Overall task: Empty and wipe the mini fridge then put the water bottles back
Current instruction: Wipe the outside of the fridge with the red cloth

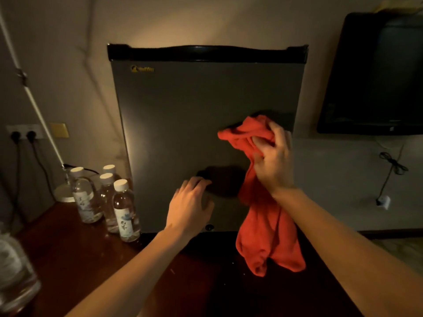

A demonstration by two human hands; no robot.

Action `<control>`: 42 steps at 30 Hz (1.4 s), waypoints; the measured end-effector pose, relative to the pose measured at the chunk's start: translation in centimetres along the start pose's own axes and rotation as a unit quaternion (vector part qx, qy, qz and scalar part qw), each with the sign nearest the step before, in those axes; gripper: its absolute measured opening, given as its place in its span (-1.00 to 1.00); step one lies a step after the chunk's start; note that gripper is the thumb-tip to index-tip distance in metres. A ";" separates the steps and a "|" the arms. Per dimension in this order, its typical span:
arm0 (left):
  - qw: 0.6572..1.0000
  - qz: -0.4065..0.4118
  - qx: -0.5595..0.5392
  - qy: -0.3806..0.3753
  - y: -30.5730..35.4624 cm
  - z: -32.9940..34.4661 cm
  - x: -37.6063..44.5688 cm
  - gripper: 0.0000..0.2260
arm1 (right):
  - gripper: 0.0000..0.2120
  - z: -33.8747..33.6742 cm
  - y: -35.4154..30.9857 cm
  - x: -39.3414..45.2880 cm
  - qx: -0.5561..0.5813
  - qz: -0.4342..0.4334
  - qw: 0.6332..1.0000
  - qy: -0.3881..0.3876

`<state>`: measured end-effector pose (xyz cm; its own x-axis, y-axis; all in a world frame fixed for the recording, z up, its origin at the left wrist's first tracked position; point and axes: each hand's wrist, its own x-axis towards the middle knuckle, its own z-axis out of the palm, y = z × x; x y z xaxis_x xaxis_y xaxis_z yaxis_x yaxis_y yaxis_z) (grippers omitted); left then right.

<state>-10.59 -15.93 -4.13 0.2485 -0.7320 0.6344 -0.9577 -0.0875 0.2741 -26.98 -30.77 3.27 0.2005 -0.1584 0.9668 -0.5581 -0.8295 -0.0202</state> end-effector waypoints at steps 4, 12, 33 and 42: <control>1.000 -0.014 -0.011 0.011 -1.0 -0.1 -0.7 -0.56 | -0.79 2.0 -3.0 -3.8 0.022 -0.074 0.996 -0.041; 0.999 -0.012 -0.007 0.046 -3.7 -2.7 -0.3 -0.58 | -0.80 1.9 -6.0 2.5 -0.031 -0.171 0.979 -0.109; 0.997 0.030 -0.055 0.042 -4.6 -5.2 -0.8 -0.60 | -0.53 -0.3 -9.7 -0.5 -0.009 -0.039 0.975 -0.217; 0.996 0.050 -0.072 -0.006 0.8 -4.0 -1.0 -0.58 | -0.40 -6.5 -4.5 -2.9 -0.035 0.058 0.984 -0.165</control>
<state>-11.06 -12.53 -1.67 0.1511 -0.7403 0.6551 -0.9465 0.0828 0.3119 -30.24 -23.09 2.16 0.3758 -0.4250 0.8235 -0.6451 -0.7580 -0.0968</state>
